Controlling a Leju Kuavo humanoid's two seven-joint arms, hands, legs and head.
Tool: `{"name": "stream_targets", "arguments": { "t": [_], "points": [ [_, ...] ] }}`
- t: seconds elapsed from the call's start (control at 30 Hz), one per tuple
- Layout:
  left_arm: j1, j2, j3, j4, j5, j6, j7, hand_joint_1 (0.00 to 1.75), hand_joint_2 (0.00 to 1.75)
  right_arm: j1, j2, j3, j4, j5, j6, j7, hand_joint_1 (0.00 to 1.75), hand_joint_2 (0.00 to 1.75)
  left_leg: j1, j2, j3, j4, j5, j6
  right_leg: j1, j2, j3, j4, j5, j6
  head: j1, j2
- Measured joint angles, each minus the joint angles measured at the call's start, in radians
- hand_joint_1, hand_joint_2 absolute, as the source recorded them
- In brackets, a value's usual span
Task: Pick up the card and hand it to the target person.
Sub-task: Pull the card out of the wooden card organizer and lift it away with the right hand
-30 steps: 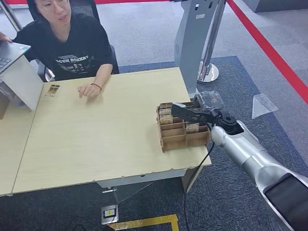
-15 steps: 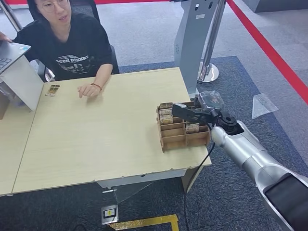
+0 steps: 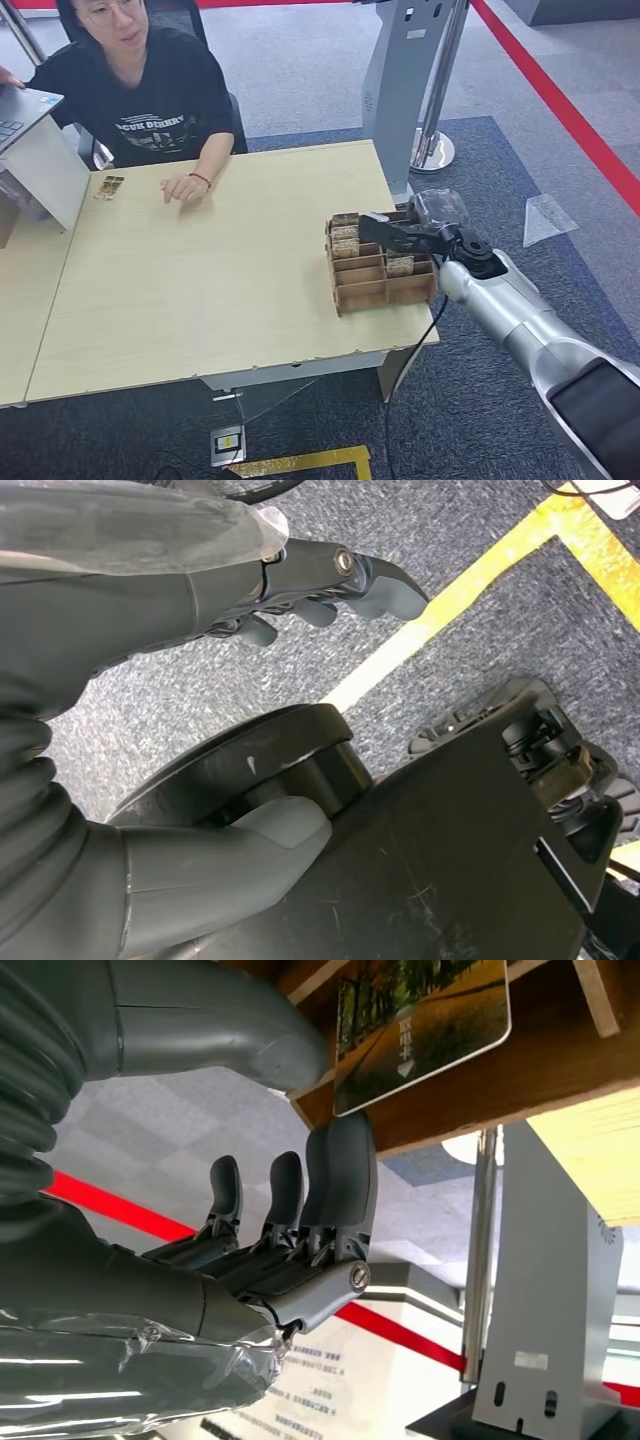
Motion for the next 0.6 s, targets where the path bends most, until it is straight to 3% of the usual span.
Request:
{"name": "stream_targets", "arguments": {
  "t": [0.07,0.23,0.6],
  "points": [
    [0.0,-0.001,0.0,0.0,0.0,0.0,0.0,0.0,1.75,-0.005,0.0,0.0,0.001,0.001,0.001,0.001,0.97,1.75,0.0,0.0,0.0,0.0,0.0,0.0,0.0,0.0,0.0,0.0,0.0,0.0,0.0,0.0],
    [0.0,-0.001,-0.001,0.0,0.0,0.0,0.0,0.0,1.75,-0.009,0.0,0.0,0.002,0.003,0.002,0.004,1.16,1.75,0.0,0.0,0.0,0.0,0.0,0.0,0.0,0.0,0.0,0.0,0.0,0.0,0.0,0.0],
    [0.001,-0.002,-0.001,0.0,0.001,0.002,0.0,0.0,1.75,-0.009,0.0,0.0,0.002,0.005,0.006,0.005,0.92,1.75,0.0,0.0,0.0,0.0,0.0,0.0,0.0,0.0,0.0,0.0,0.0,0.0,0.0,0.0]
  ]
}}
